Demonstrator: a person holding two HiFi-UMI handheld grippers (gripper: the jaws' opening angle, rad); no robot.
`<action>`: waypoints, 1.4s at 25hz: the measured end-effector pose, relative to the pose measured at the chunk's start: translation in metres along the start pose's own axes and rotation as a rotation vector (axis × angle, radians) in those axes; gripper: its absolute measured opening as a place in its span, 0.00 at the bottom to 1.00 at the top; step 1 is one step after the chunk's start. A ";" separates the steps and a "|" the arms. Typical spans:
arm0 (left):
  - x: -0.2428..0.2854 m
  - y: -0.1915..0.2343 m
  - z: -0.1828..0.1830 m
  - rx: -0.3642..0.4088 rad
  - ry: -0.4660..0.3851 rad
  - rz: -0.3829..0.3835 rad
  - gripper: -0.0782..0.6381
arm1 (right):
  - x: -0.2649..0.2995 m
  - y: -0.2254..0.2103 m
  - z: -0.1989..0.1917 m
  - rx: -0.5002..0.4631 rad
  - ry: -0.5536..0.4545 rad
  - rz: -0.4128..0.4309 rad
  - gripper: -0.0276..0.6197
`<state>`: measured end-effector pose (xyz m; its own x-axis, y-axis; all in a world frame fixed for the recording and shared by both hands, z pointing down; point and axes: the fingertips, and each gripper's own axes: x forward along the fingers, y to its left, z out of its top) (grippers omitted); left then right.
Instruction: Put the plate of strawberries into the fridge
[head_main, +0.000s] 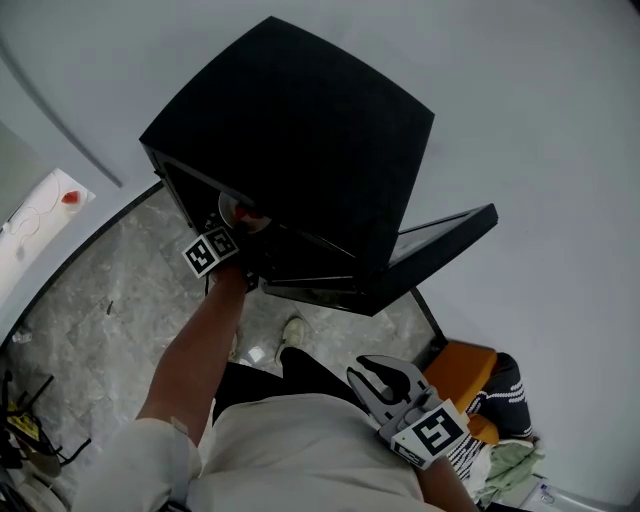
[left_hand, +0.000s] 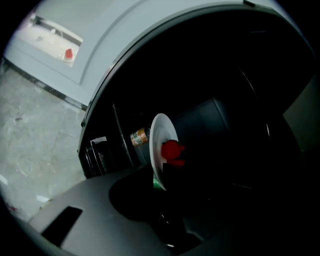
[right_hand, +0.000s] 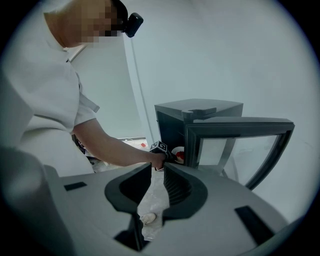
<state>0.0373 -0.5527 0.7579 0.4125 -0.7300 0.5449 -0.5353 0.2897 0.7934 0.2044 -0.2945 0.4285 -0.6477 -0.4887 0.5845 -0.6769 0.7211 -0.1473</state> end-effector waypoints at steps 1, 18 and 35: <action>0.000 -0.001 0.000 0.028 0.005 0.026 0.19 | 0.001 0.000 -0.001 0.000 0.006 -0.002 0.18; -0.019 0.013 0.004 0.266 0.065 0.198 0.29 | 0.006 0.013 0.005 0.010 -0.012 -0.039 0.18; -0.136 -0.014 -0.001 0.428 0.213 -0.106 0.28 | 0.045 0.069 0.024 0.005 -0.124 -0.028 0.18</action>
<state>-0.0105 -0.4565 0.6733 0.5991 -0.5861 0.5456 -0.7184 -0.0924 0.6895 0.1206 -0.2783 0.4254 -0.6667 -0.5658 0.4851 -0.6968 0.7042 -0.1362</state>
